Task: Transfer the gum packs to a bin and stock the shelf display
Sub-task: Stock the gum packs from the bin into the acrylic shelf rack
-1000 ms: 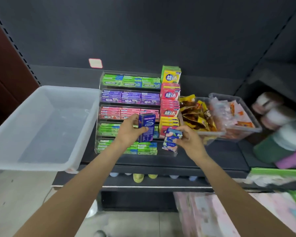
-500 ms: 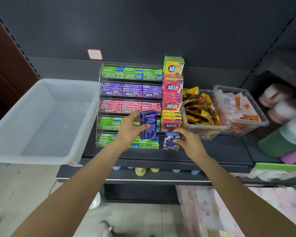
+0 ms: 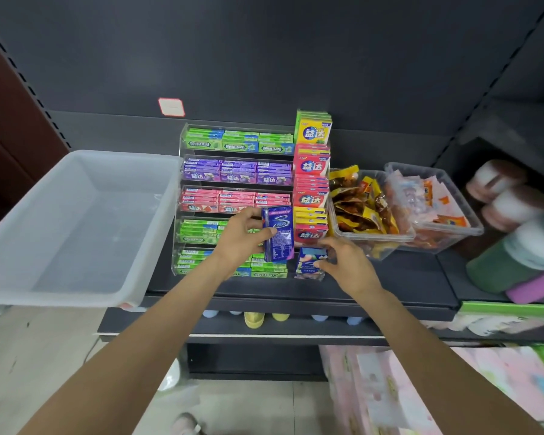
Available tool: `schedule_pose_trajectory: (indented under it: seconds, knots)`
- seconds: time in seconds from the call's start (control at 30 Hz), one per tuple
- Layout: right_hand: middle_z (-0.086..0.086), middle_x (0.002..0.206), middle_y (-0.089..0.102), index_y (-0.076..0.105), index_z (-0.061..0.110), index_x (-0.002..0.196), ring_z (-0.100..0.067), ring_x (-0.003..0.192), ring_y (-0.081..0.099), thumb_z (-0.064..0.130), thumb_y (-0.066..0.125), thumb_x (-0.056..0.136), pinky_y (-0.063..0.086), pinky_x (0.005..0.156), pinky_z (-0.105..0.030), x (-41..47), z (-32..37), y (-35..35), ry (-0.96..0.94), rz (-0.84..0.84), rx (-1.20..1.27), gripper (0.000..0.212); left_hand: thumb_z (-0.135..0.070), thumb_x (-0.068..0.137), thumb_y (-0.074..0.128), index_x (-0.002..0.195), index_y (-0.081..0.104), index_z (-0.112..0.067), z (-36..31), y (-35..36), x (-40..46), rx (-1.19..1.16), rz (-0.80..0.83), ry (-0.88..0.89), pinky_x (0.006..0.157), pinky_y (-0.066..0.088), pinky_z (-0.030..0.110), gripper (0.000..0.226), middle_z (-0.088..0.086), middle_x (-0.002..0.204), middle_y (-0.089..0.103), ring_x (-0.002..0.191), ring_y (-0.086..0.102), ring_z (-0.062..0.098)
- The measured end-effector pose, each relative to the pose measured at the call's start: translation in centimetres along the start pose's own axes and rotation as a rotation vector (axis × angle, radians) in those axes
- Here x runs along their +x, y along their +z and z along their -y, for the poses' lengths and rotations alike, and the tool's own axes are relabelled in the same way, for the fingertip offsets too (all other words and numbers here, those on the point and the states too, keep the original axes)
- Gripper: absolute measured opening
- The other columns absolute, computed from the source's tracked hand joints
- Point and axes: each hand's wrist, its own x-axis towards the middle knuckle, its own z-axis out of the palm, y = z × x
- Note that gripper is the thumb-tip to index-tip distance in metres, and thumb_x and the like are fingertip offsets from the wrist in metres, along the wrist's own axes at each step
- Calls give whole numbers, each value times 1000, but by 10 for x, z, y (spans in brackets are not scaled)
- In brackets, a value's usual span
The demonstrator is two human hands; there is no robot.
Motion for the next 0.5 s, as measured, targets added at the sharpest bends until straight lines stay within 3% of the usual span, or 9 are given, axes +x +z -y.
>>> schedule_pose_trajectory:
  seconds: [0.07,0.13,0.2,0.27,0.37,0.5]
  knots:
    - [-2,121,57,55,17,125,-10,101,57,25,65,87,50,71,-20,0,9,-9,-15,-46,57,40,-8,86,65,107,51,-14,-2,1,0,59,-16,41,75,57,37,26,0,94,59,93,62,21]
    - [-3,115,61,57,15,122,-8,93,60,29,59,90,48,68,-15,1,23,-22,-9,-96,241,35,-12,84,68,105,53,-15,-5,3,0,187,-55,136,72,57,31,27,-3,89,60,79,63,16]
    - [-3,111,66,59,17,117,-11,94,64,37,52,93,54,77,-26,3,41,-34,39,-49,500,32,-14,81,71,105,57,-15,-9,9,-4,319,-88,255,64,50,13,28,-7,84,60,68,58,5]
    - [-3,103,69,61,23,102,-14,90,68,43,49,93,57,79,-31,6,58,-43,102,28,732,24,-17,78,74,107,61,-15,-13,17,-6,424,-97,368,66,45,8,32,-9,85,62,70,57,2]
    - [-6,97,71,64,18,99,-16,82,71,37,58,90,59,73,-30,10,69,-50,192,3,903,22,-20,74,77,107,64,-17,-17,29,-8,514,-111,475,77,51,19,35,-7,92,67,80,62,7]
    - [-14,104,68,63,1,106,-18,87,70,11,60,90,59,68,-27,11,61,-57,271,2,1056,19,-17,77,74,118,64,-18,-12,31,-4,580,-75,566,84,53,34,42,0,107,69,92,64,14]
